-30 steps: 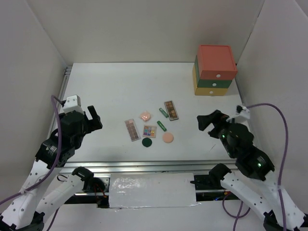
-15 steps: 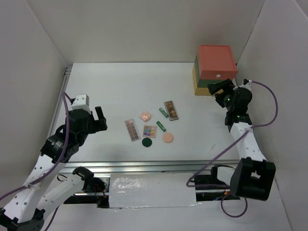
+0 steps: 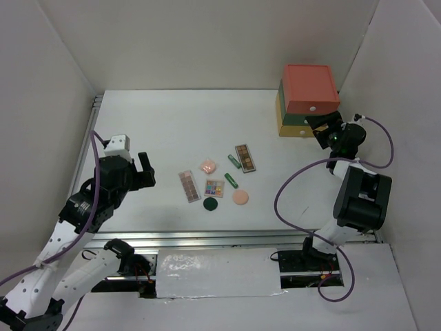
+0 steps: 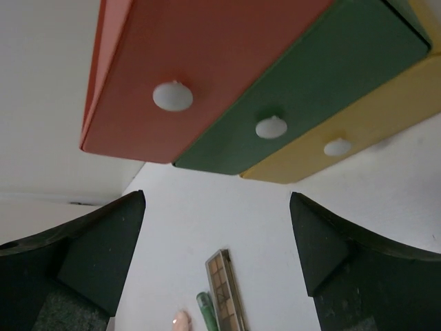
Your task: Organize the makeup
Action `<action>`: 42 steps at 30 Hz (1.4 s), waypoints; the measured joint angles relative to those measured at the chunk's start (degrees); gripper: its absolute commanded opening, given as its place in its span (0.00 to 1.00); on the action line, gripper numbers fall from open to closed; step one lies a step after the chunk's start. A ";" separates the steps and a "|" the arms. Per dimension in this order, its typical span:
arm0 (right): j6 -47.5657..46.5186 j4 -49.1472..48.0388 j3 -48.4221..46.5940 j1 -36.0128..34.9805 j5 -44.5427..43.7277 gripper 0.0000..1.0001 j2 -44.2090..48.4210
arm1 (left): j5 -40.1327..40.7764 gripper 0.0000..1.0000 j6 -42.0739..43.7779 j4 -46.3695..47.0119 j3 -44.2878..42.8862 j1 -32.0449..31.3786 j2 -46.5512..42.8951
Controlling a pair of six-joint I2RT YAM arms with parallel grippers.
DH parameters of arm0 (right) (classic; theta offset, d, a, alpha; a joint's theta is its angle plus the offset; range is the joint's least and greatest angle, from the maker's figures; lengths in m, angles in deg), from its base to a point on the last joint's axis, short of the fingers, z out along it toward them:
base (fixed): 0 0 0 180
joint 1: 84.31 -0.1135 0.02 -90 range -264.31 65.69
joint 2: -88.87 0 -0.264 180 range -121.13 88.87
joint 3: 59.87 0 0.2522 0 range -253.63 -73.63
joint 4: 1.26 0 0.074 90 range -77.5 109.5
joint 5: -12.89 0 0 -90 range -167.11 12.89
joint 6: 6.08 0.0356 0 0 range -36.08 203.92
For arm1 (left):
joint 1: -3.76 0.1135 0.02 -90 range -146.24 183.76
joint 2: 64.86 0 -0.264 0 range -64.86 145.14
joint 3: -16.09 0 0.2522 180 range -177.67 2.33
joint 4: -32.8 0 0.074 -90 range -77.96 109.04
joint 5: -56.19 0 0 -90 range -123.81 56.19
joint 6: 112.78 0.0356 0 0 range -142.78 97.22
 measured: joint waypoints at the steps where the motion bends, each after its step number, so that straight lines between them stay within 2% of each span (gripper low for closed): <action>1: 0.20 -0.92 -0.90 0.02 0.42 0.91 -1.03 | -0.04 0.99 0.02 0.09 0.00 0.00 0.04; 6: 1.33 -5.49 -4.17 0.04 1.86 0.89 -5.18 | -0.24 0.99 0.13 0.31 0.00 0.00 0.17; 15: 3.93 -10.60 -6.58 0.11 3.39 0.77 -9.84 | -0.22 0.99 0.15 0.50 0.00 0.00 1.18; 26: 5.75 -12.66 -9.35 0.20 3.54 0.70 -10.67 | -0.20 0.99 0.15 0.50 0.00 0.00 1.20; 30: 5.97 -11.89 -11.26 0.20 3.50 0.63 -11.26 | -0.20 0.99 0.15 0.52 0.00 0.00 1.20; 39: 5.99 -11.96 -11.82 0.33 3.56 0.53 -12.57 | -0.20 0.99 0.87 0.50 0.00 0.00 1.20; 42: 6.12 -12.02 -11.91 0.33 3.61 0.47 -13.09 | -0.20 0.99 1.18 0.50 0.00 0.00 1.18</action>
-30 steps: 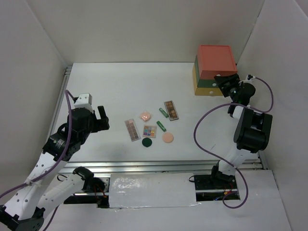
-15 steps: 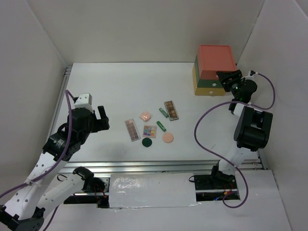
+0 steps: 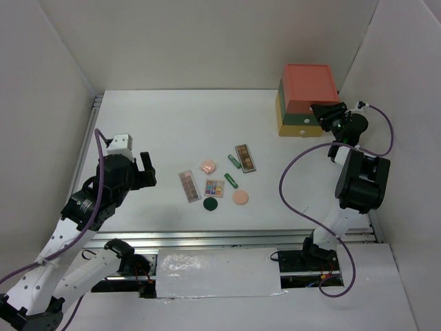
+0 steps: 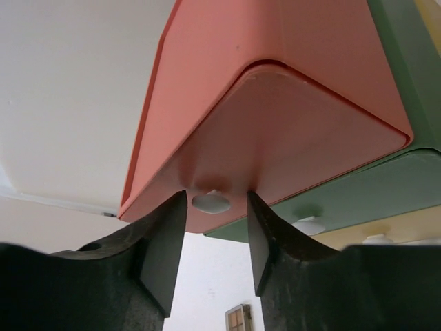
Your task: Organize the makeup
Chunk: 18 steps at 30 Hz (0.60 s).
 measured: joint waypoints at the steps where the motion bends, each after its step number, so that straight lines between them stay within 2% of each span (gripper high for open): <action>1: 0.07 -0.02 0.00 0.00 0.07 0.46 -0.22 | 0.00 0.99 0.02 0.02 0.00 0.00 0.02; 6: 0.35 -0.11 -0.22 0.09 0.63 0.39 -0.61 | 0.00 0.99 0.04 0.02 0.00 0.02 0.00; 10: 0.22 -0.24 -0.55 0.09 1.22 0.28 -0.61 | 0.00 1.00 0.04 0.00 0.00 0.02 0.00; 18: 0.02 0.02 -0.68 0.17 1.79 0.26 -0.59 | -0.07 1.00 0.15 0.02 0.00 0.09 -0.02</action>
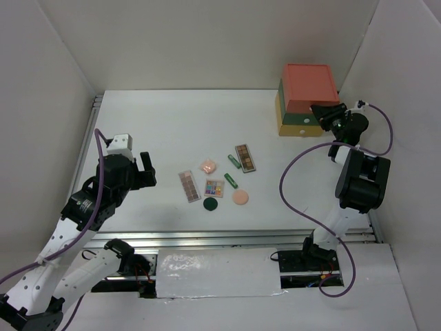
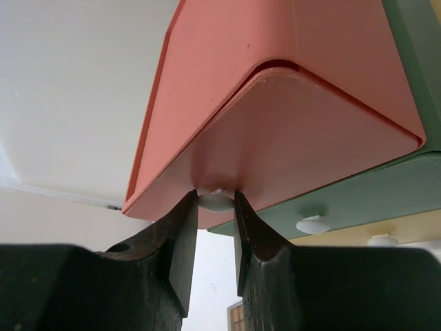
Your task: Organize the makeup
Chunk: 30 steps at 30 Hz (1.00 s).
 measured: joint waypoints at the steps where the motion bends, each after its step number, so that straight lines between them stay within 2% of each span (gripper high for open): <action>1: -0.04 0.02 0.17 0.13 -0.02 0.26 0.20 | 0.00 0.99 0.00 0.00 0.00 0.00 -0.02; 18: -5.42 7.30 10.71 1.88 0.42 0.26 15.41 | -1.22 0.99 0.11 0.04 0.00 0.00 -1.79; 30: -4.96 5.84 17.27 3.28 0.68 0.26 18.60 | -1.53 0.99 0.11 0.04 0.00 0.00 -2.43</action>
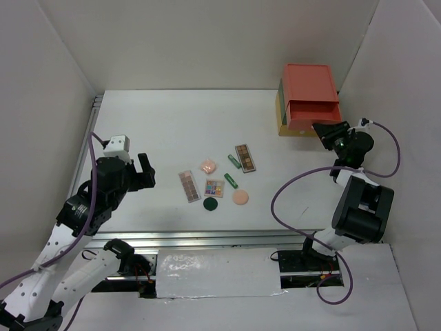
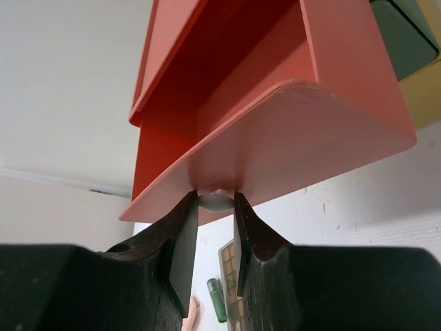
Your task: Organize the makeup
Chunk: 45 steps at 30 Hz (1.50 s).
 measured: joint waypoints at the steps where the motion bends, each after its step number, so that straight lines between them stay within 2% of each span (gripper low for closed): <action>1: 0.13 -0.15 0.42 0.15 0.04 0.27 0.17 | -0.02 0.99 0.00 0.00 0.00 0.00 -0.11; 6: 0.31 -1.01 1.46 0.44 0.42 0.30 0.74 | -0.20 0.99 0.00 0.02 0.00 0.00 -0.15; 9: 0.66 -1.38 2.60 0.46 0.46 0.41 1.55 | -0.26 0.99 0.00 0.00 0.00 0.00 -0.15; 11: 0.74 -1.20 3.04 0.55 0.48 0.64 2.08 | -0.37 1.00 0.00 0.02 0.00 0.00 -0.13; 12: 0.83 -1.09 3.15 0.57 0.46 0.69 2.25 | -0.39 0.99 0.00 0.02 0.00 0.00 -0.13; 13: 0.72 -1.05 3.30 0.63 0.44 0.80 2.56 | -0.42 0.99 0.02 0.02 0.00 0.00 -0.13; 14: 0.94 -1.03 3.67 0.66 0.44 0.85 3.08 | -0.44 0.99 0.02 0.02 0.00 0.00 -0.11; 15: 1.20 -0.96 4.33 0.68 0.42 0.99 4.02 | -0.44 0.99 0.02 0.02 0.00 0.00 -0.09; 21: 2.60 -0.46 7.74 0.20 1.38 1.00 11.06 | -0.31 0.99 0.00 -0.02 0.00 0.00 0.17; 27: -1.05 10.05 8.28 -7.26 0.09 0.99 22.03 | 3.08 0.99 -0.70 -0.52 0.00 0.00 1.88; 30: -5.18 18.97 7.04 -16.09 -3.98 0.97 27.69 | 5.46 0.99 -1.86 -1.40 -0.02 0.04 3.10; 33: -10.80 28.70 1.97 -31.58 -9.92 0.89 28.68 | 6.82 1.00 -2.08 -2.01 -0.04 0.17 4.28; 37: -18.60 41.40 -9.20 -49.00 -19.87 0.76 21.38 | 7.58 0.99 -2.10 -2.51 -0.02 0.31 4.17; 39: -21.62 47.10 -15.47 -55.63 -26.21 0.75 14.14 | 7.91 0.99 -2.16 -2.62 -0.04 0.33 4.13; 42: -24.98 54.58 -23.71 -62.93 -35.60 0.71 1.99 | 8.15 0.99 -2.27 -2.64 -0.02 0.37 4.17; 45: -26.97 60.59 -27.80 -67.21 -41.59 0.70 -7.91 | 8.48 0.99 -2.64 -2.73 -0.04 0.37 4.42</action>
